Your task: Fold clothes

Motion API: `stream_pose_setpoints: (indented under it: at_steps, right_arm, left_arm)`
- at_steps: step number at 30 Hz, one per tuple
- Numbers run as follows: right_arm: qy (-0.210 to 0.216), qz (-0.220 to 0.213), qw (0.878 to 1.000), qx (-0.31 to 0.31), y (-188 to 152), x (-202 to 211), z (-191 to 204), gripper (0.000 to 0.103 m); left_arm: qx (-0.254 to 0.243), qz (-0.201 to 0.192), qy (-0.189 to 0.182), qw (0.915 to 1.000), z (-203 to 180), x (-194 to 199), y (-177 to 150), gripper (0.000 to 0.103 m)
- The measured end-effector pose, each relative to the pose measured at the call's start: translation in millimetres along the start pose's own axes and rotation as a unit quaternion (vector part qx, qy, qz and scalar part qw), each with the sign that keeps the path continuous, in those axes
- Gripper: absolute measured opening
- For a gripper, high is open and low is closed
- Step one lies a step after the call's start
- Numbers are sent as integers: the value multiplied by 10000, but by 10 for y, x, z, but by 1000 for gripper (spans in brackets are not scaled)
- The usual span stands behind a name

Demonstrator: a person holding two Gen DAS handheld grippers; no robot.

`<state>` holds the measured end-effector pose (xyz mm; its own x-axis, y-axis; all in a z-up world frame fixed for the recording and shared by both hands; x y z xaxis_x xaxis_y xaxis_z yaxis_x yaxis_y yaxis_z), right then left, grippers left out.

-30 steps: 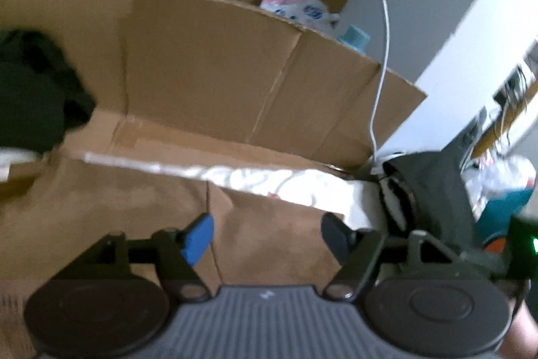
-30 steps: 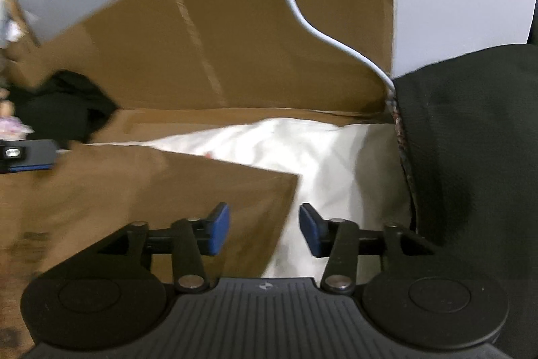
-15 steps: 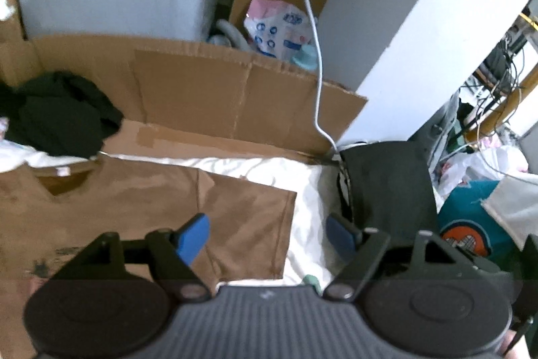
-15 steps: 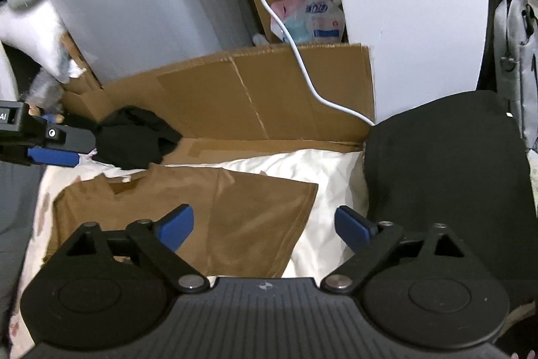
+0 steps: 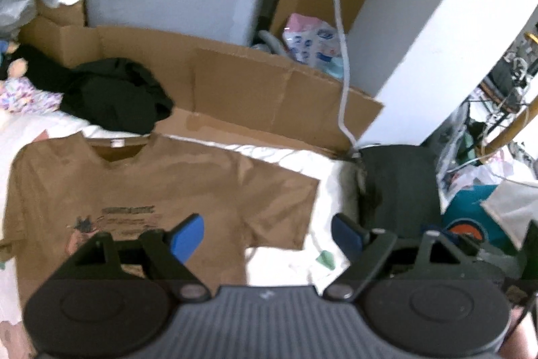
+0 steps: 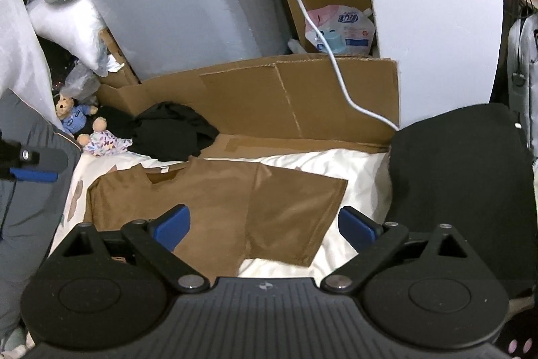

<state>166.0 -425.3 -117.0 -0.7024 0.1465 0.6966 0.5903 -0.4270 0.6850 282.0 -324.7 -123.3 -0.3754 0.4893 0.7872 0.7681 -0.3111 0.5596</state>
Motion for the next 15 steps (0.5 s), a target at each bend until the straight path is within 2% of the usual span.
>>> stream_pose_setpoints:
  at_steps: [10,15]
  right_arm:
    - [-374,-117,9992,-16,-190,133,244,98]
    - [-486,-184,9986,-101,-290,234,335,99]
  left_arm:
    - [-590,-249,233,9977,701,267,-58,86]
    - [-505,-340,127,9981,962,397,-234,86]
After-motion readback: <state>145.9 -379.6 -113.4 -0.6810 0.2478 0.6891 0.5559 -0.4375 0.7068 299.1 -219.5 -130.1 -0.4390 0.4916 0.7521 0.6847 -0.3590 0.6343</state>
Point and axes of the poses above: each gripper's, at about its wrist camera, not at the fingertips, and x roughly against the way its jaws point, z to its left, y to its top, the point moved 10 cm from there along -x, roughly the way its jaws point, and after that the axes turned 4 degrees about -y, right-handed, at the moved point
